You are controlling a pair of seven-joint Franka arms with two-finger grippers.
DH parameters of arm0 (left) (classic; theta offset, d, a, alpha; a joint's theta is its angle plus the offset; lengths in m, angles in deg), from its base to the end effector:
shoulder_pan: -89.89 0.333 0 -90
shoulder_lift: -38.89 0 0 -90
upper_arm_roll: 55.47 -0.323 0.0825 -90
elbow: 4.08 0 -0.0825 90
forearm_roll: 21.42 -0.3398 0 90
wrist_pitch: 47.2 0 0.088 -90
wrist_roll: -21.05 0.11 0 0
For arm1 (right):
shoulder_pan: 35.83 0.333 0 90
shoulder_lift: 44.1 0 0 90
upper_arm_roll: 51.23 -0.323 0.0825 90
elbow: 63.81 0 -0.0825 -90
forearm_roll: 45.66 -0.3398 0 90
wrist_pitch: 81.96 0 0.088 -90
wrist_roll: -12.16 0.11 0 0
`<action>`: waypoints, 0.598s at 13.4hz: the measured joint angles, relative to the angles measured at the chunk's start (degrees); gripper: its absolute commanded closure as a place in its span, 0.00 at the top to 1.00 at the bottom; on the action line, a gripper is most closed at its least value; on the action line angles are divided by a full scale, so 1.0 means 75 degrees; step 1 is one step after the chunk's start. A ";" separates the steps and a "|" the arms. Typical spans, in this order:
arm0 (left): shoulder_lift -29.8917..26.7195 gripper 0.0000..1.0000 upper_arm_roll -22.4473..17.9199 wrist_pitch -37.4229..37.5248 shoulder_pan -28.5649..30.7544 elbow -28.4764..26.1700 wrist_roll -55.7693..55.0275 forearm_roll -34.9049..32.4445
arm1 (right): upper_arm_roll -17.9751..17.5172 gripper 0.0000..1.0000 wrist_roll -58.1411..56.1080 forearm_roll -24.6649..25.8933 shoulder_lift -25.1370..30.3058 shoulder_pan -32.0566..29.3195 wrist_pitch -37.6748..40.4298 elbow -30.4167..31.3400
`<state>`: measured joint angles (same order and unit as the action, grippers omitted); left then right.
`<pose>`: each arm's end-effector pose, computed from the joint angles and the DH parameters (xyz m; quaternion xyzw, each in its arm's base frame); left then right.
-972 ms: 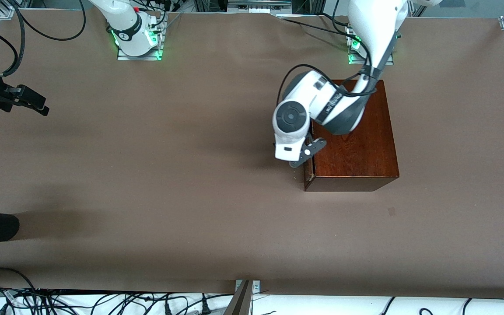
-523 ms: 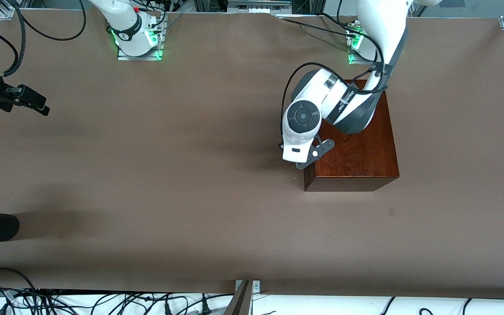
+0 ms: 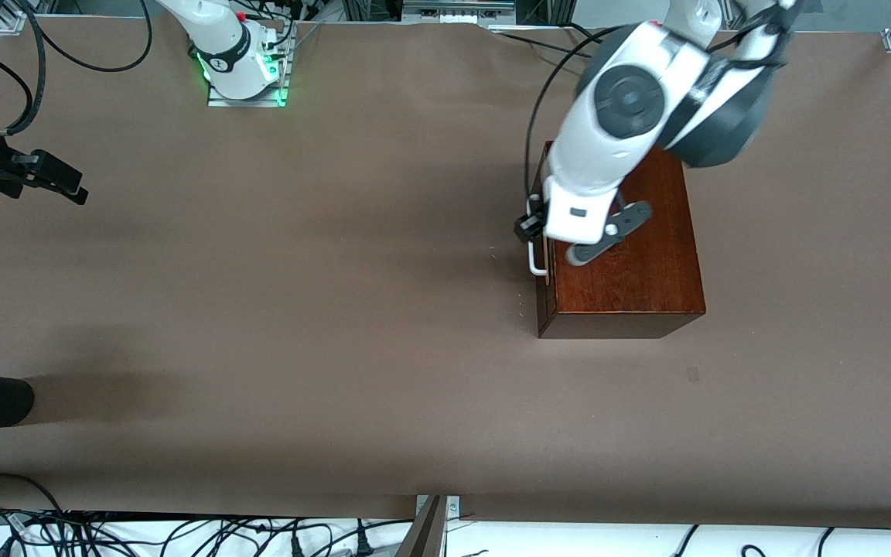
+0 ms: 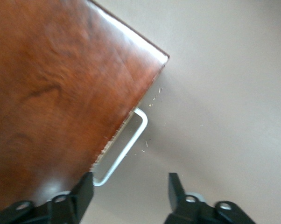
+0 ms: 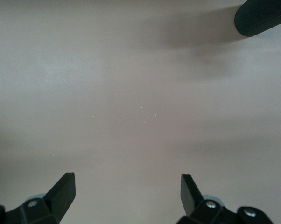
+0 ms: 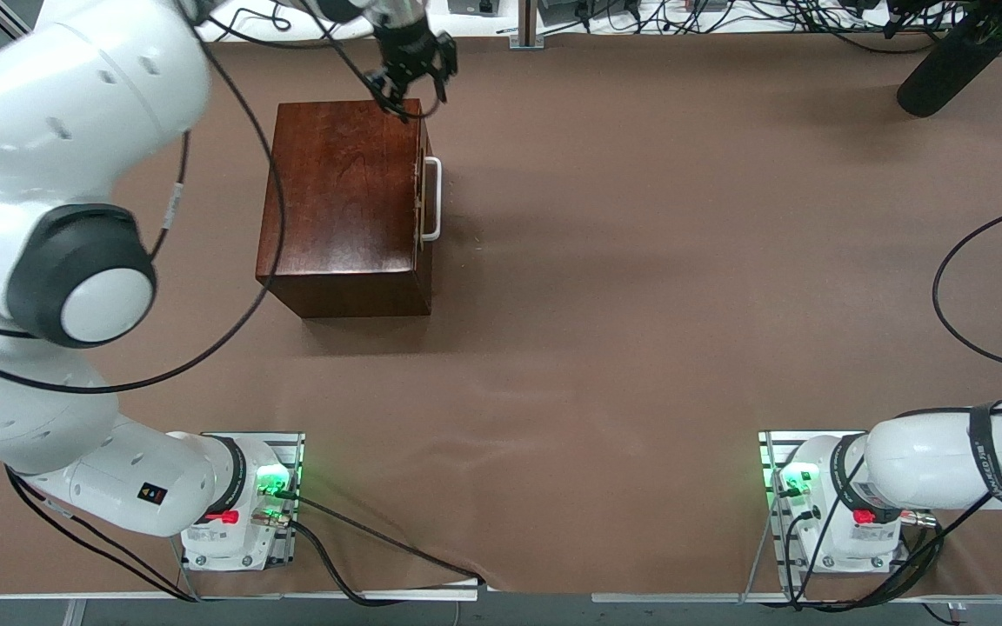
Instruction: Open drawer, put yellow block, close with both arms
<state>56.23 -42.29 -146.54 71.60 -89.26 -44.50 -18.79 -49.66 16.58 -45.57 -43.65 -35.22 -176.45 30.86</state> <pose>0.5233 -0.3038 0.5134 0.9518 0.3006 -0.0582 0.0197 0.5134 -0.0088 0.6043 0.9989 -0.0469 0.0024 0.0006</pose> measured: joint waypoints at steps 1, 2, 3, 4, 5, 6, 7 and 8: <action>-0.0282 1.00 0.0116 0.0134 0.0368 -0.0119 0.0510 0.0000 | 0.0000 1.00 0.0000 0.0000 0.0000 0.0000 0.0000 0.0000; -0.0583 1.00 0.0146 0.0245 0.0655 -0.0286 0.1086 0.0000 | 0.0000 1.00 0.0000 0.0000 0.0000 0.0000 0.0000 0.0000; -0.0894 1.00 0.0102 0.0351 0.0872 -0.0475 0.1670 0.0000 | -0.0001 1.00 0.0000 0.0000 0.0000 0.0001 0.0000 0.0000; -0.1187 1.00 -0.0066 0.0497 0.0978 -0.0635 0.2247 0.0000 | -0.0001 1.00 0.0000 0.0000 0.0000 0.0002 0.0000 0.0000; -0.1430 1.00 -0.0307 0.0605 0.1015 -0.0760 0.2835 -0.0001 | 0.0000 1.00 0.0000 0.0000 0.0000 0.0002 0.0000 0.0000; -0.1641 1.00 -0.0603 0.0678 0.1017 -0.0876 0.3452 -0.0003 | 0.0000 1.00 0.0000 0.0000 0.0000 0.0002 0.0000 0.0000; -0.1808 1.00 -0.0943 0.0755 0.1010 -0.0966 0.4118 -0.0013 | 0.0002 1.00 0.0000 0.0000 0.0000 0.0002 0.0000 0.0000; -0.1941 1.00 -0.1316 0.0812 0.1002 -0.1046 0.4798 -0.0016 | 0.0004 1.00 0.0000 0.0000 -0.0001 0.0002 0.0001 0.0001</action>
<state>41.67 -52.16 -140.44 79.11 -97.11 -8.52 -18.92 -49.63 16.57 -45.57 -43.66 -35.21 -176.44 30.86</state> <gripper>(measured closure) 0.000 0.000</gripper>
